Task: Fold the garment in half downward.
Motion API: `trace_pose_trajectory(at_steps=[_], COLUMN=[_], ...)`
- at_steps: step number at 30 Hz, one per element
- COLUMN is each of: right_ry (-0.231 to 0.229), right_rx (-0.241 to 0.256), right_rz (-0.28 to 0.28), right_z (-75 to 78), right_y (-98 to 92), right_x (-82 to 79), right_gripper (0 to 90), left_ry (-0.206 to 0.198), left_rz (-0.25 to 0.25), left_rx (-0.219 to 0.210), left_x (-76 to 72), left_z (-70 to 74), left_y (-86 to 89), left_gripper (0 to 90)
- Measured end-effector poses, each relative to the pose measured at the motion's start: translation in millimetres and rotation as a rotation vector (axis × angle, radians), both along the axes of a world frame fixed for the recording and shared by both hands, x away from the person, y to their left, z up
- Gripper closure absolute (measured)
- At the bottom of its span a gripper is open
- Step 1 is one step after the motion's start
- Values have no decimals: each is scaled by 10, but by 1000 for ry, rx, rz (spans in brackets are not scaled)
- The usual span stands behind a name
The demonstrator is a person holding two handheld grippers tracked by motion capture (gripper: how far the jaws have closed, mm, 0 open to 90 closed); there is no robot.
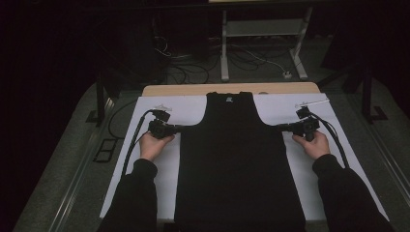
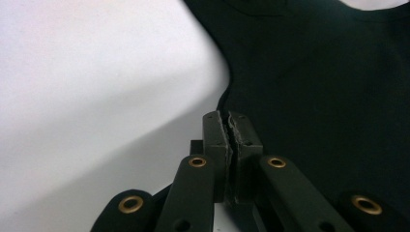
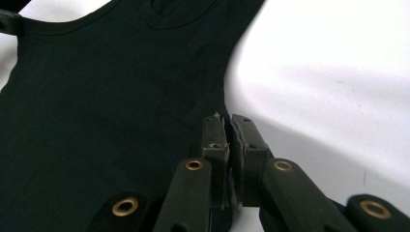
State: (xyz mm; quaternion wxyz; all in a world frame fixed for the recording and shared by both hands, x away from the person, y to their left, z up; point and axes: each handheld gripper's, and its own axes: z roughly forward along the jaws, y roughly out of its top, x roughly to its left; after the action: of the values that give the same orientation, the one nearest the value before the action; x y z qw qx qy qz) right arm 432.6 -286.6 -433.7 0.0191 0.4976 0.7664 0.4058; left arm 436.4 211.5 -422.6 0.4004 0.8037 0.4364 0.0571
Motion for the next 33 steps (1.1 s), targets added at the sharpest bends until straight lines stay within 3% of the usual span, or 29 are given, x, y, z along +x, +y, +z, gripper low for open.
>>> trace_pose_trajectory(at_steps=[1,4,16,20,28,31,33], right_ry=[3,0,-17,-27,-42,-43,-42], right_rx=[2,12,77,105,147,147,151], right_rz=[-4,-2,-20,-21,-25,-27,-31], right_z=[5,16,129,165,261,273,279], right_y=[4,7,-86,-90,-116,-137,-153], right_x=[-7,-30,-163,-216,-339,-383,-406], right_gripper=[836,836,836,835,835,835,835], left_ry=[-2,1,14,11,9,17,18], left_rz=[4,19,30,44,46,42,47], left_rx=[-1,-62,-105,-172,-178,-158,-179], left_x=[-6,-21,-119,-168,-293,-316,-335], left_z=[4,9,46,71,81,100,104], left_y=[1,29,85,132,155,186,217], left_gripper=[863,862,861,861,861,861,861])
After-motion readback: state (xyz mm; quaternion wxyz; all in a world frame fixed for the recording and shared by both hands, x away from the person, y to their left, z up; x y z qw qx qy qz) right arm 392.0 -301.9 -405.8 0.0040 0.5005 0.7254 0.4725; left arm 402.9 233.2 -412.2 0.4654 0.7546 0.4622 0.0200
